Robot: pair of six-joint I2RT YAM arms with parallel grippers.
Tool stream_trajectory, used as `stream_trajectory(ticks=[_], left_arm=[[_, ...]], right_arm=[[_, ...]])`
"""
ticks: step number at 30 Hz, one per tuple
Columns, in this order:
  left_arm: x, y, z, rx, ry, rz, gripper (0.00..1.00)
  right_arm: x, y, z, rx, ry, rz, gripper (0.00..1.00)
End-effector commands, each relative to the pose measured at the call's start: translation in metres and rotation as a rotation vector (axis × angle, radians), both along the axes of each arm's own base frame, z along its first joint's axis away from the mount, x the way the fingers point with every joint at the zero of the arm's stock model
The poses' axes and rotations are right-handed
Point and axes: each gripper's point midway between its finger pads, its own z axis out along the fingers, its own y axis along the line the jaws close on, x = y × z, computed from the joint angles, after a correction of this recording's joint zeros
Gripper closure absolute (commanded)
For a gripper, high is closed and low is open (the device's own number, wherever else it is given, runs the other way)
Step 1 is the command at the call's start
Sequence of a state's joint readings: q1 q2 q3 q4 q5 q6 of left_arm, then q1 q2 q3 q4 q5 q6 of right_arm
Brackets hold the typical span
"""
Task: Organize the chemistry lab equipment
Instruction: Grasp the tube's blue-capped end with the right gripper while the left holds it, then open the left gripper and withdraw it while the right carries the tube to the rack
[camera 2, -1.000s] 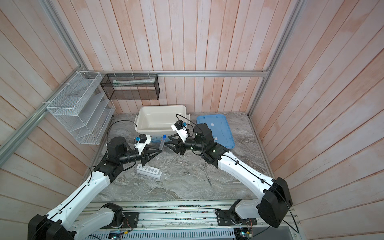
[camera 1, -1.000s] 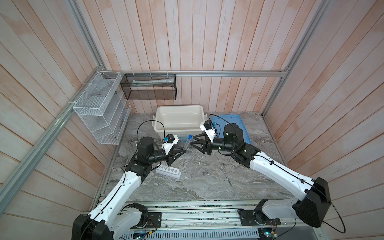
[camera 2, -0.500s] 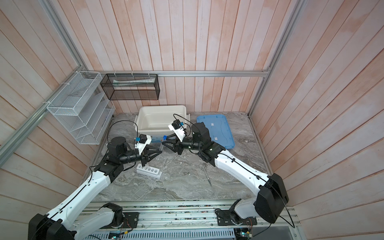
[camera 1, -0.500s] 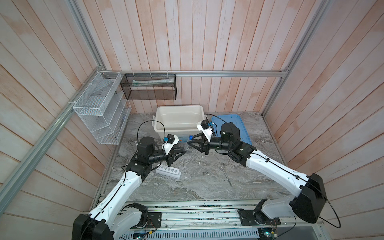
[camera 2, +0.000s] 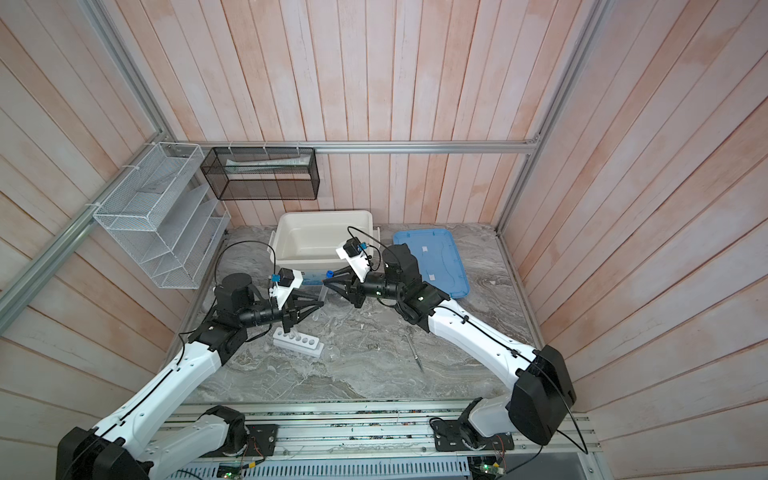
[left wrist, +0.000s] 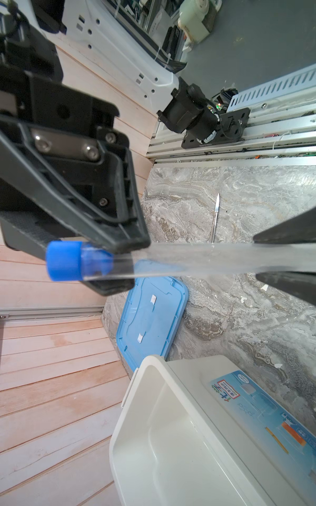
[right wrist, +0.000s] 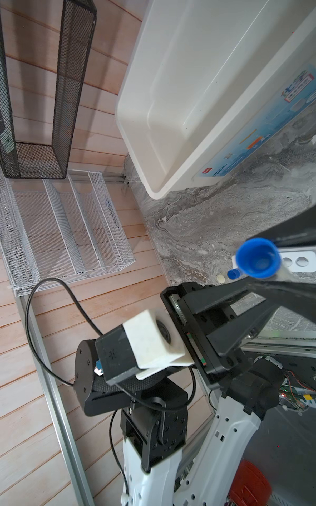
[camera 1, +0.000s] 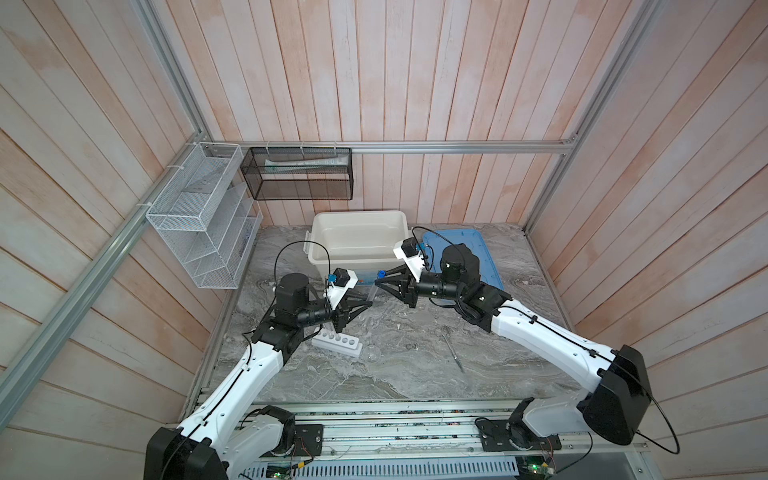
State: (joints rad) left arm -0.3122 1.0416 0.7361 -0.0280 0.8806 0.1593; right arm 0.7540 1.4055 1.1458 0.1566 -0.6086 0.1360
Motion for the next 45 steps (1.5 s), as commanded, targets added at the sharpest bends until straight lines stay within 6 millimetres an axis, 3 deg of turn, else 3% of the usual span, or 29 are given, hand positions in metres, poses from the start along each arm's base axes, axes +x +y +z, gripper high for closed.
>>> stream_trajectory(ticks=[1, 5, 16, 22, 24, 27, 30, 33, 35, 38, 41, 45], left_arm=[[-0.001, 0.001, 0.003, -0.013, -0.017, 0.000, 0.79], [0.001, 0.002, 0.004, -0.009, -0.029, 0.019, 0.69], [0.004, 0.005, 0.008, 0.000, -0.053, 0.047, 0.68], [0.016, 0.021, 0.020, 0.017, -0.118, 0.176, 0.66], [0.025, 0.032, 0.031, 0.014, -0.145, 0.259, 0.64], [0.041, 0.063, 0.063, -0.026, -0.203, 0.443, 0.61], [0.053, 0.107, 0.097, -0.108, -0.245, 0.662, 0.57], [0.059, 0.154, 0.113, -0.165, -0.260, 0.882, 0.52], [0.061, 0.187, 0.112, -0.199, -0.237, 1.039, 0.49], [0.060, 0.217, 0.102, -0.236, -0.208, 1.173, 0.45], [0.060, 0.228, 0.091, -0.261, -0.179, 1.219, 0.41], [0.065, 0.229, 0.080, -0.245, -0.143, 1.223, 0.40]], right_arm=[[0.000, 0.006, 0.014, 0.033, -0.021, 0.015, 0.78], [0.002, 0.005, 0.015, 0.035, -0.020, 0.001, 0.78], [0.004, 0.005, 0.015, 0.036, -0.018, -0.015, 0.84], [0.009, 0.003, 0.005, 0.008, -0.003, -0.048, 0.85], [0.009, 0.005, 0.000, -0.013, 0.002, -0.052, 0.86], [0.006, 0.013, -0.006, -0.075, -0.026, -0.078, 0.87], [0.000, 0.022, -0.011, -0.113, -0.043, -0.080, 0.87], [-0.008, 0.033, -0.012, -0.077, -0.035, -0.057, 0.88], [-0.007, 0.041, -0.018, -0.054, -0.024, -0.077, 0.88], [-0.013, 0.060, -0.030, -0.038, -0.039, -0.078, 0.88], [-0.014, 0.076, -0.041, -0.027, -0.047, -0.072, 0.89], [-0.010, 0.097, -0.062, -0.063, -0.056, -0.082, 0.90]])
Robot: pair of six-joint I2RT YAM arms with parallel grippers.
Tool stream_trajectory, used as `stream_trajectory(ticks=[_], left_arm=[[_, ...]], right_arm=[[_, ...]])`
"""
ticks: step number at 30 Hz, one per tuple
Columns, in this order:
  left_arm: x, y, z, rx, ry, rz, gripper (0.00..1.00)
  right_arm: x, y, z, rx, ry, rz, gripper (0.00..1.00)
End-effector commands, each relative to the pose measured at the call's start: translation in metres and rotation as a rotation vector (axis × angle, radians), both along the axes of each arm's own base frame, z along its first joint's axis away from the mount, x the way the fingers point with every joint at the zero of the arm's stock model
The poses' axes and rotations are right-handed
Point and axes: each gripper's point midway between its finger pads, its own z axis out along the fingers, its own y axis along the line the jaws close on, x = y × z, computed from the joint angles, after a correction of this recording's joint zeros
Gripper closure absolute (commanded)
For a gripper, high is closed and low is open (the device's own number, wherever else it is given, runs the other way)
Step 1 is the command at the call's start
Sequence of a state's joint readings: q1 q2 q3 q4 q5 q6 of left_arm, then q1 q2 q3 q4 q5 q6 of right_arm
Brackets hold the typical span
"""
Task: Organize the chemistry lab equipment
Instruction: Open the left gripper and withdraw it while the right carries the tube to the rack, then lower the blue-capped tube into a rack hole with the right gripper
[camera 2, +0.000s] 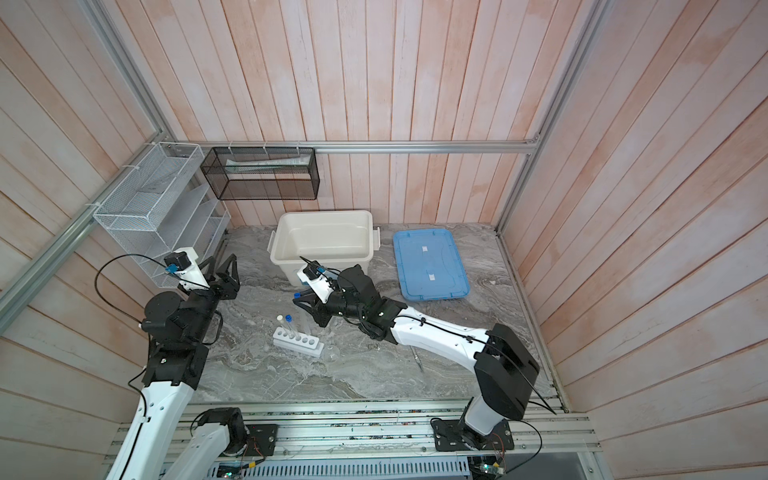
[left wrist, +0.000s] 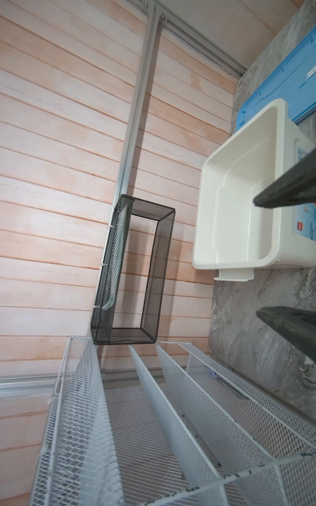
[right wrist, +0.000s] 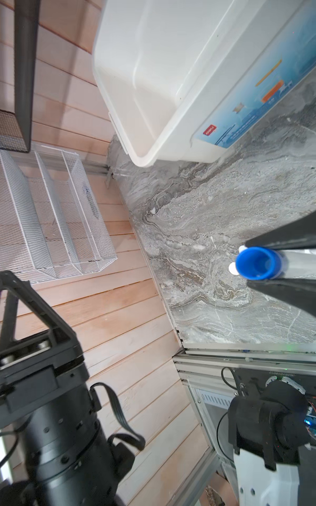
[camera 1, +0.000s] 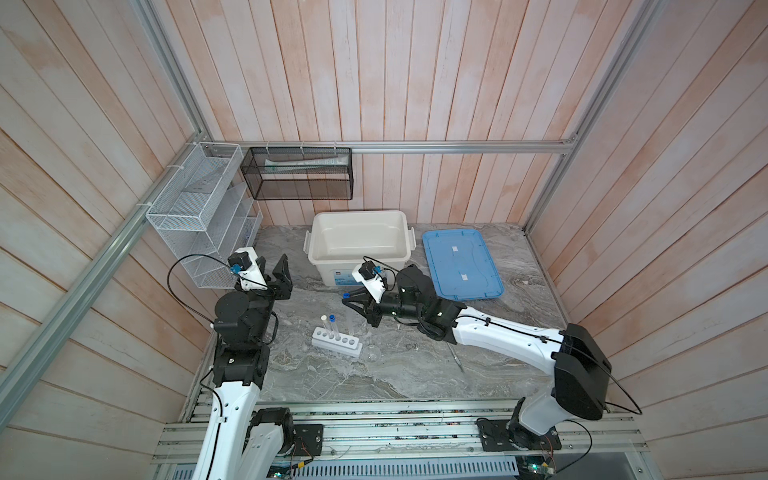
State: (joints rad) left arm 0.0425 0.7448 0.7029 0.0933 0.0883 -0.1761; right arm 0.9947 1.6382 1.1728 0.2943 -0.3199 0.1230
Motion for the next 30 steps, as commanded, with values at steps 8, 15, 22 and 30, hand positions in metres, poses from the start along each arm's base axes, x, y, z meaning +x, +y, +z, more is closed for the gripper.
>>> stream_trajectory(ticks=[8, 15, 22, 30], left_arm=[[0.001, 0.011, -0.012, -0.028, 0.006, 0.057, 0.40], [0.001, 0.008, -0.012, -0.014, 0.002, 0.038, 0.40], [0.001, 0.007, -0.013, -0.008, 0.001, 0.029, 0.40], [0.003, 0.004, -0.015, 0.004, 0.006, 0.014, 0.40]], right_arm=[[0.012, 0.014, -0.017, 0.066, -0.040, -0.065, 0.90], [0.012, 0.016, -0.028, 0.095, -0.023, -0.065, 0.90], [0.010, 0.014, -0.038, 0.080, -0.016, -0.056, 0.90], [0.008, 0.016, -0.053, 0.069, -0.007, -0.042, 0.90]])
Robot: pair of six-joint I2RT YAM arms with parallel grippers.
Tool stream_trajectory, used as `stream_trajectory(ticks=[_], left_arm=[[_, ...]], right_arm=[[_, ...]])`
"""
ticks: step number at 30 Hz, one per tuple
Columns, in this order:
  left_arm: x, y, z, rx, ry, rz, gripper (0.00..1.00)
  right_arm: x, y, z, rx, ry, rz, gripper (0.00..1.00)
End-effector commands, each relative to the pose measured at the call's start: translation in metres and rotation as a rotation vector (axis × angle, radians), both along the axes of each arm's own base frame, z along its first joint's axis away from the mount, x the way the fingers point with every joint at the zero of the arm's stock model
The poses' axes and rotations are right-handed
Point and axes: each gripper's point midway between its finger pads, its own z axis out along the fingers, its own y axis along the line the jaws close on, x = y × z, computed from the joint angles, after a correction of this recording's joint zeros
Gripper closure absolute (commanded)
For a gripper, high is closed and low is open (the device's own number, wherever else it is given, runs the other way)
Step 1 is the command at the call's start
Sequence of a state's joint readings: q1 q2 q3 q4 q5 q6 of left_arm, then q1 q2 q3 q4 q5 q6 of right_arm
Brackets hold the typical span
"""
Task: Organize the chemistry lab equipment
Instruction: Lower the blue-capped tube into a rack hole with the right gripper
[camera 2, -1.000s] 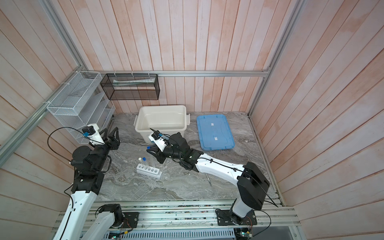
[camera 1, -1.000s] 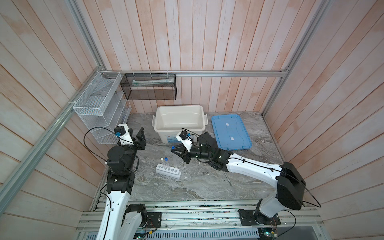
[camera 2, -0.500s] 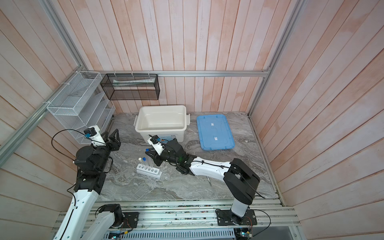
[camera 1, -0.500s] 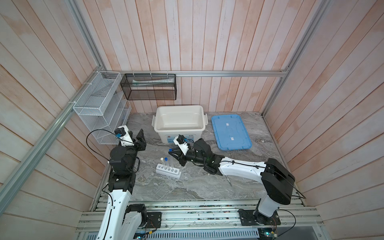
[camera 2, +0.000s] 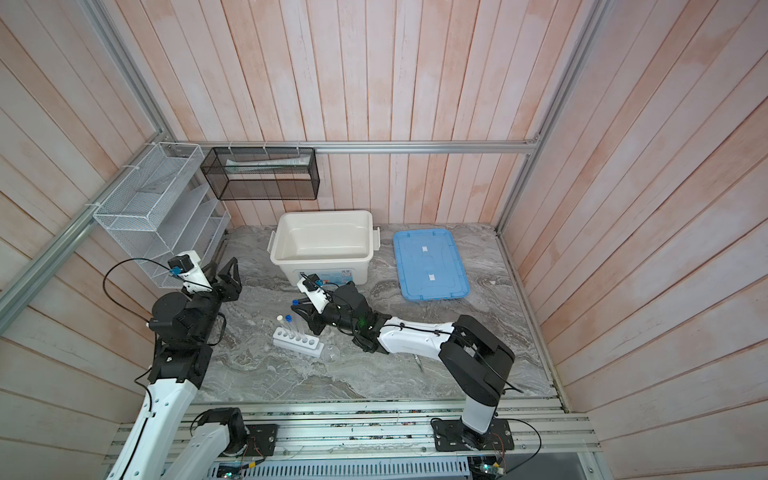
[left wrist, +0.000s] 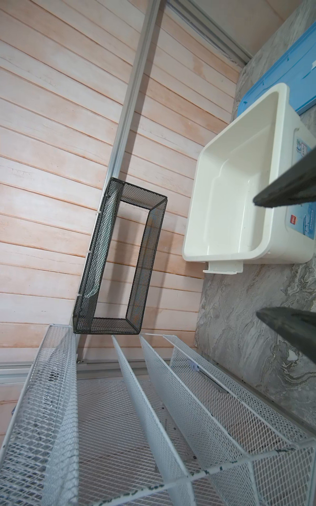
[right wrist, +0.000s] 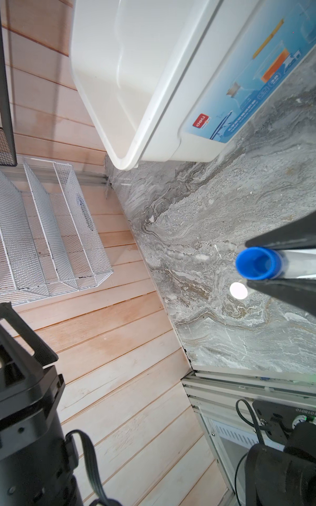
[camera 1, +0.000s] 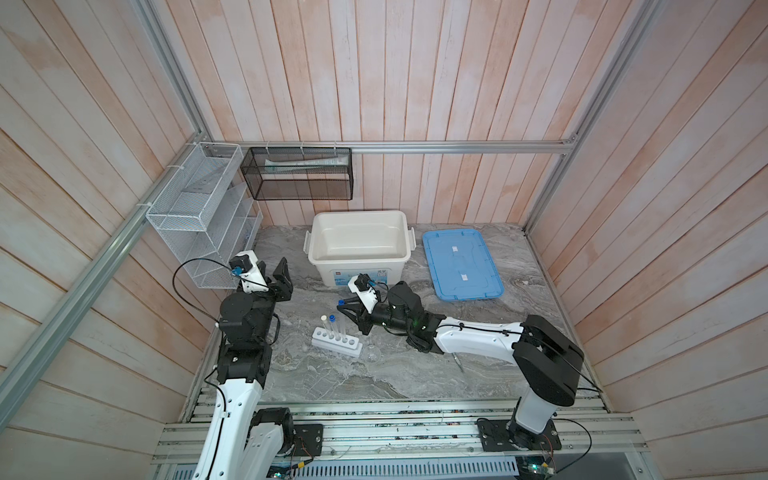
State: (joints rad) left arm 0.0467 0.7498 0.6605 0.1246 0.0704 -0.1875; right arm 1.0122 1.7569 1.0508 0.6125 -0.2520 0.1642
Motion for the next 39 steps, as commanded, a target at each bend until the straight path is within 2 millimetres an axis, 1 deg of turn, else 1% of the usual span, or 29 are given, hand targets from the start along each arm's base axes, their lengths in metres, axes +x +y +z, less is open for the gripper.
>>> stream_trajectory(ticks=[1, 5, 11, 23, 28, 34, 39], left_arm=[[0.000, -0.001, 0.000, 0.017, -0.009, -0.008, 0.40], [0.001, -0.001, -0.001, 0.021, -0.006, -0.011, 0.40], [0.002, -0.001, -0.003, 0.024, -0.001, -0.010, 0.40], [0.003, -0.001, -0.004, 0.028, 0.003, -0.013, 0.40], [0.003, -0.002, -0.004, 0.029, 0.002, -0.015, 0.40], [0.002, -0.002, -0.002, 0.030, -0.004, -0.015, 0.40], [0.001, -0.002, -0.002, 0.032, -0.005, -0.015, 0.40]], right_arm=[[-0.002, 0.003, -0.011, -0.001, 0.008, 0.015, 0.90], [-0.002, 0.003, -0.015, -0.010, 0.004, 0.011, 0.90], [-0.004, 0.004, -0.031, -0.045, 0.011, 0.011, 0.90], [-0.006, 0.009, -0.046, -0.084, -0.005, 0.009, 0.90], [-0.009, 0.011, -0.050, -0.096, -0.015, 0.013, 0.86], [-0.011, 0.013, -0.055, -0.107, -0.024, 0.016, 0.86], [-0.013, 0.013, -0.054, -0.105, -0.033, 0.020, 0.86]])
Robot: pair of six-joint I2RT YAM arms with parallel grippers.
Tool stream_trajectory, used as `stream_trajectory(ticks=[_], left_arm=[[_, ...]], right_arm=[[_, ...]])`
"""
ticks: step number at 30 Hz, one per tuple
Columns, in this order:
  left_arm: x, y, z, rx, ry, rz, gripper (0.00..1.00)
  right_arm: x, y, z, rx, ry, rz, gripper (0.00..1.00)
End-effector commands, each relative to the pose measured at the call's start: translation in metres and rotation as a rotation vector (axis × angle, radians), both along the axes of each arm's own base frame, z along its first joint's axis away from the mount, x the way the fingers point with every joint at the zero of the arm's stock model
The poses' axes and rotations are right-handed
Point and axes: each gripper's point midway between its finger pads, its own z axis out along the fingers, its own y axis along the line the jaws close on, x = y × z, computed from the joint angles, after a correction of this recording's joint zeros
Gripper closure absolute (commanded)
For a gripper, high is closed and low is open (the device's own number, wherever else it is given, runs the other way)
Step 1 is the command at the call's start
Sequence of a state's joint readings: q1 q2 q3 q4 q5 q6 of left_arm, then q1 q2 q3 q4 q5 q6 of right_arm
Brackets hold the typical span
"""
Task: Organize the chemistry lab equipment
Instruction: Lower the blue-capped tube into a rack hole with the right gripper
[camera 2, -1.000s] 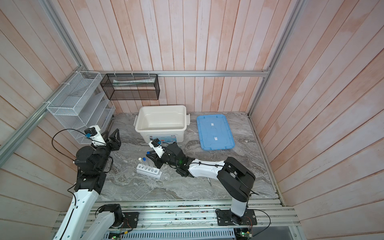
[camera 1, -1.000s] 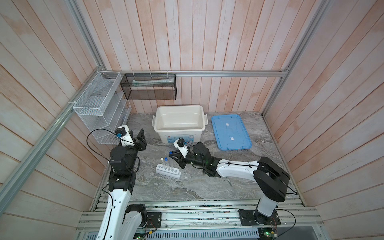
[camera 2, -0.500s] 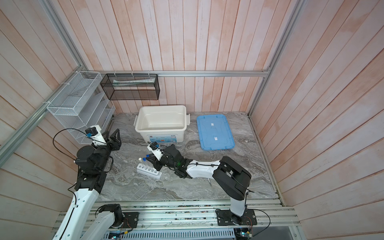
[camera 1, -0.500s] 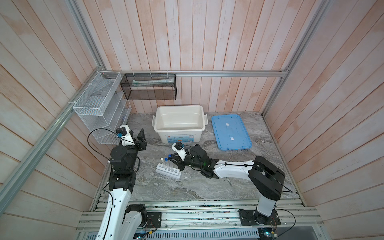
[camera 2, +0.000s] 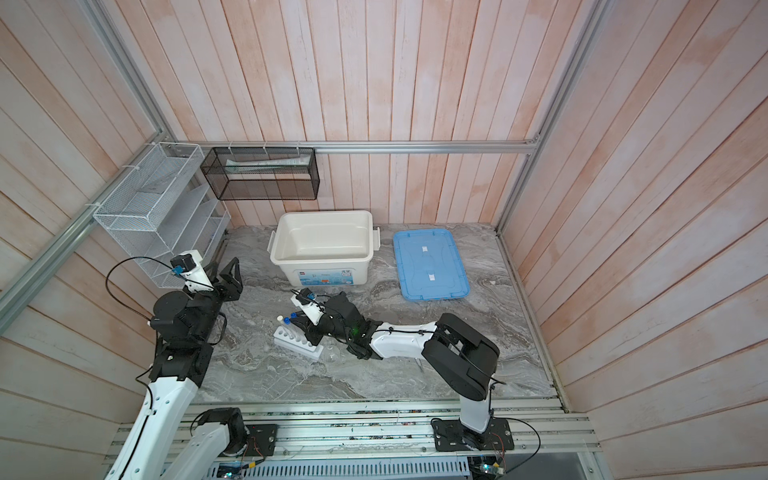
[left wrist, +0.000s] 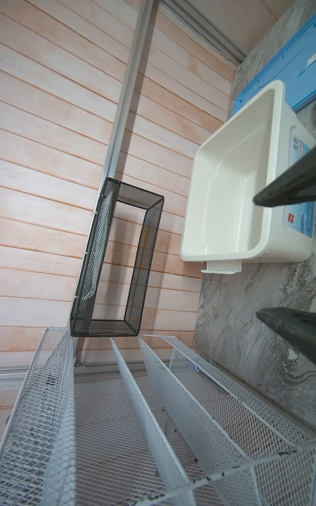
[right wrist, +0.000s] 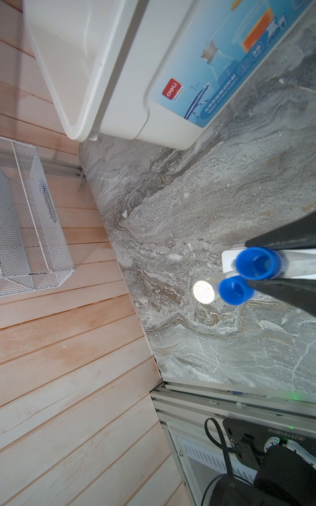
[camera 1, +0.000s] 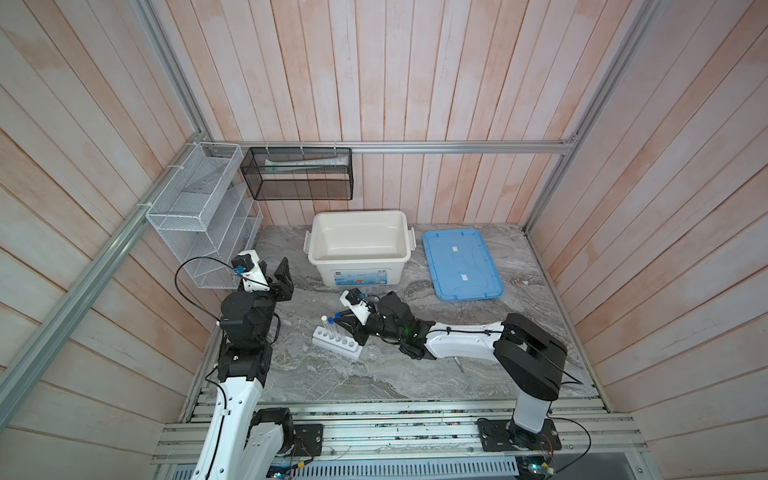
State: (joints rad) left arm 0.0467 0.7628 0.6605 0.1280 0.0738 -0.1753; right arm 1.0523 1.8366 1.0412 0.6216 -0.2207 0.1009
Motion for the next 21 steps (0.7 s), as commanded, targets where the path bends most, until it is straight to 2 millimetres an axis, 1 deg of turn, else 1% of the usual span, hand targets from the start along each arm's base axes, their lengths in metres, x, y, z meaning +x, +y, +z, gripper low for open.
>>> stream_trajectory(ticks=[1, 7, 10, 21], left_arm=[[-0.0015, -0.0015, 0.0003, 0.020, -0.013, -0.013, 0.40], [-0.0011, -0.0023, 0.0000, 0.022, -0.013, -0.017, 0.39], [-0.0009, -0.0026, 0.0008, 0.021, -0.014, -0.019, 0.39], [-0.0011, -0.0038, 0.0021, 0.025, -0.020, -0.026, 0.39]], right_arm=[[-0.0022, 0.0001, -0.0112, -0.016, -0.011, -0.002, 0.86], [-0.0037, -0.0021, -0.0149, -0.019, -0.008, -0.003, 0.86], [-0.0040, -0.0023, -0.0141, -0.018, -0.010, -0.003, 0.83], [-0.0083, -0.0016, -0.0155, -0.022, -0.025, 0.013, 0.82]])
